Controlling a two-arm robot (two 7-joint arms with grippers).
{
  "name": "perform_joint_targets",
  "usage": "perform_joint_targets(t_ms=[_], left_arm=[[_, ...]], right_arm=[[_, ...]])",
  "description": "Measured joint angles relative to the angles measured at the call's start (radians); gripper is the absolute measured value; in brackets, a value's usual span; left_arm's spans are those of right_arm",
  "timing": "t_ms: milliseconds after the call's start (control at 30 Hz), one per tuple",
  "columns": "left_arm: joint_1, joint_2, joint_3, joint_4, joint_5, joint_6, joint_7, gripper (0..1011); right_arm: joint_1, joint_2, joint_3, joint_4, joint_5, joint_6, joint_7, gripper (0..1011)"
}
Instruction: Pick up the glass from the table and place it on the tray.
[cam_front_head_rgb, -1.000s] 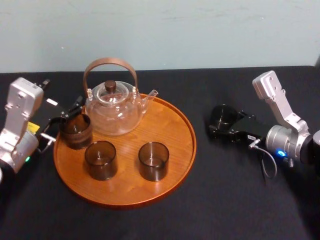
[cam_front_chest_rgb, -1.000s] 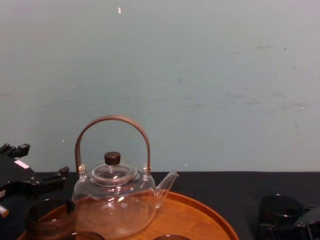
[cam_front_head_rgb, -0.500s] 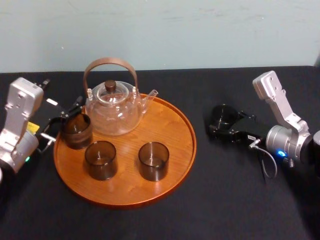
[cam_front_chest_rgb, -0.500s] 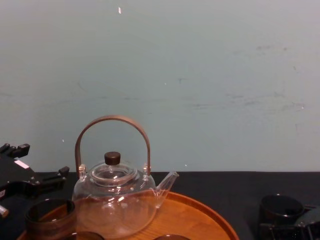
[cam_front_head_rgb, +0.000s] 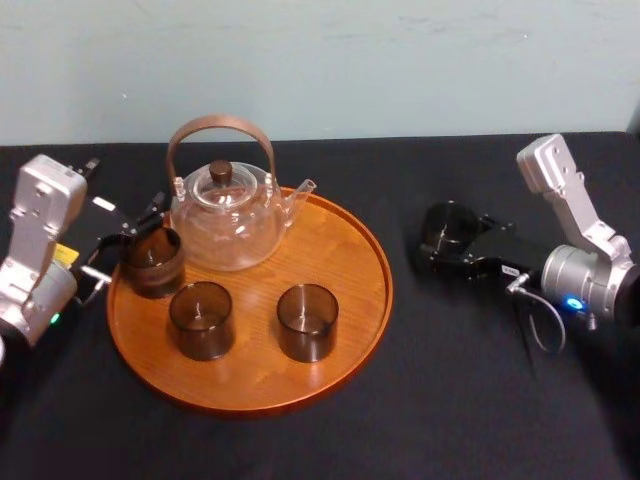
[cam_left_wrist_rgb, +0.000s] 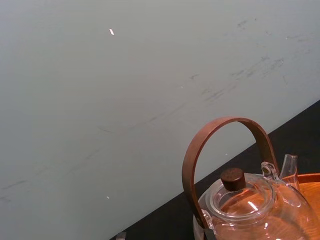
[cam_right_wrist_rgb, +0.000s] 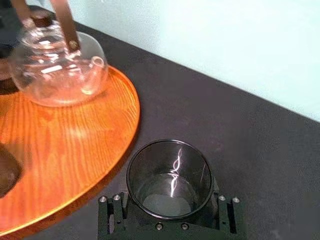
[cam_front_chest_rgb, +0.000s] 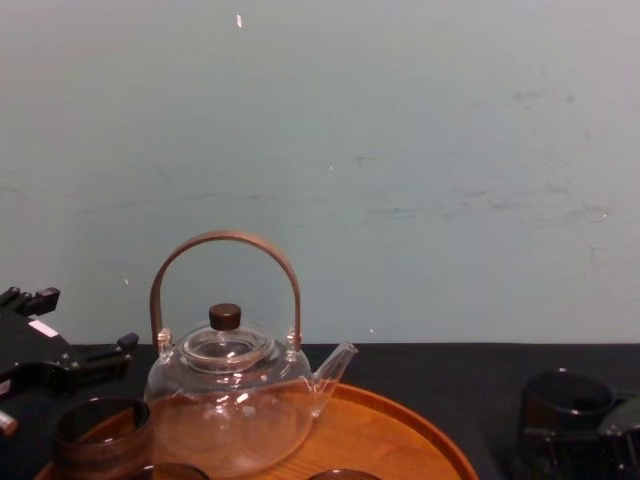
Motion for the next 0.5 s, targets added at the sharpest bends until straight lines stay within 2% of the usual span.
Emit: perform_joint_targets(t_ms=[300,500], left_arm=[[0.0,0.0,0.0,0.0,0.0,0.0,0.0,1001],[0.0,0.0,0.0,0.0,0.0,0.0,0.0,1001]], right_arm=[[0.003,0.023,-0.006,-0.052,0.015,-0.014,0.036,898],[0.032,0.02,-0.034,-0.057,0.016,-0.029,0.063,898]])
